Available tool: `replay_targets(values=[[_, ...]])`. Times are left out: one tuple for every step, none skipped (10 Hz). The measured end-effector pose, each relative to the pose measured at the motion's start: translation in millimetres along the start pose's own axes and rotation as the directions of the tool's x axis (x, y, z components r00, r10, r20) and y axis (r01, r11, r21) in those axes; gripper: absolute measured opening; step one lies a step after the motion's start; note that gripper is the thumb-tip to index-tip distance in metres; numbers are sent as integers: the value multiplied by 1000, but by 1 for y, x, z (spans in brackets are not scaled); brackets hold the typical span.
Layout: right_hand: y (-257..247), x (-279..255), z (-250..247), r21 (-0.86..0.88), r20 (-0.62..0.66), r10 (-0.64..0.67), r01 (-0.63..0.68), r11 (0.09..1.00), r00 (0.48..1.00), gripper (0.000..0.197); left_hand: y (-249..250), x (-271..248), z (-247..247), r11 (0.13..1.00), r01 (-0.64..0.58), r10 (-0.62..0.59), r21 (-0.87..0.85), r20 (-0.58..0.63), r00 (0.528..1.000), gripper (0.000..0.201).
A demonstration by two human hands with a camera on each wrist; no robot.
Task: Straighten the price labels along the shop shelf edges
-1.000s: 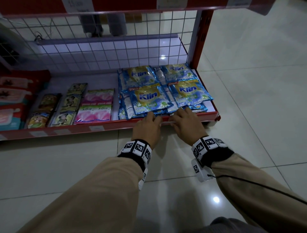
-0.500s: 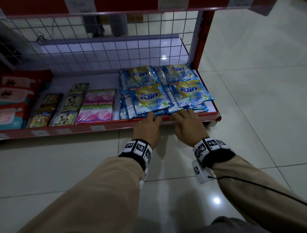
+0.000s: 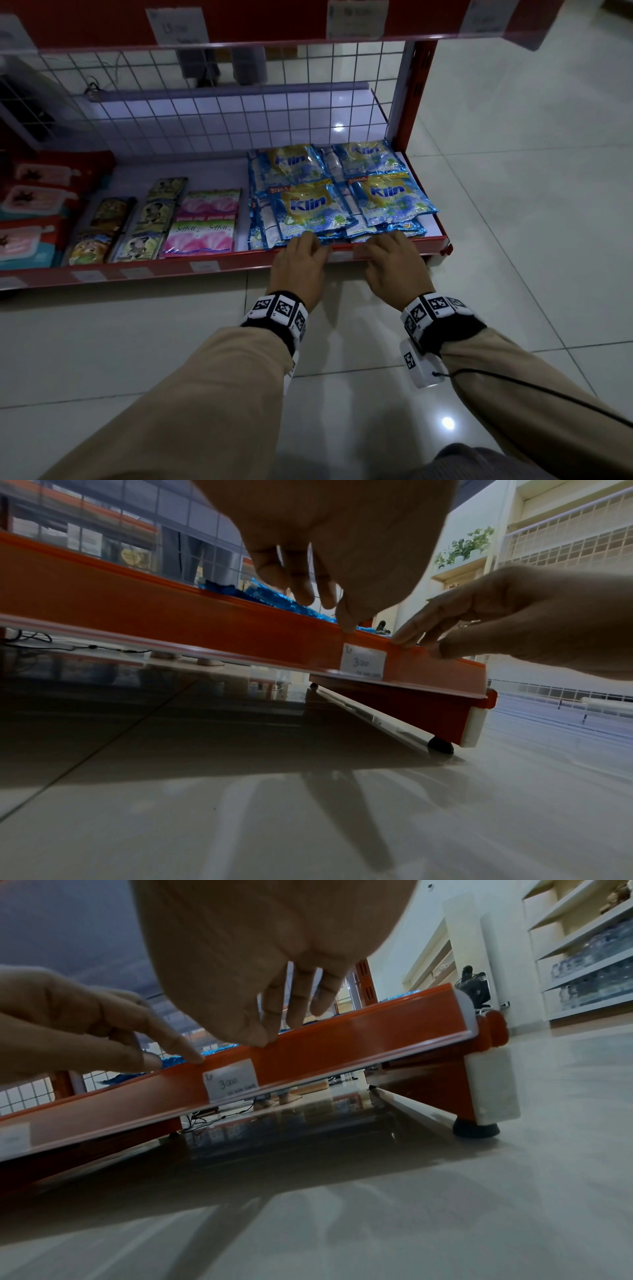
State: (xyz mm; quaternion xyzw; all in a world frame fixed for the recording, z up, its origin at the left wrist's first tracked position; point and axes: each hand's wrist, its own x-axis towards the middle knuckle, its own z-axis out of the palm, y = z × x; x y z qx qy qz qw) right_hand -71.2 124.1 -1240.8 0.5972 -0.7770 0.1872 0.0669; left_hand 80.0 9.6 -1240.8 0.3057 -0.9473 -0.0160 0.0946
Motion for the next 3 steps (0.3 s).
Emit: replay_targets(values=[[-1,-5,-7,4,63,14,-14,1000,998,29,-1,-2,-5,999,-7,5,43,41,999,37],[-5,-5,-15,11,77,22,-23,1000,997,29,2,-2,-11,998,-10,6,56,78,997,39],[-8,3,-37,37,24,50,-51,998,998,31,2,0,-28,997,-23,19,72,54,998,40]])
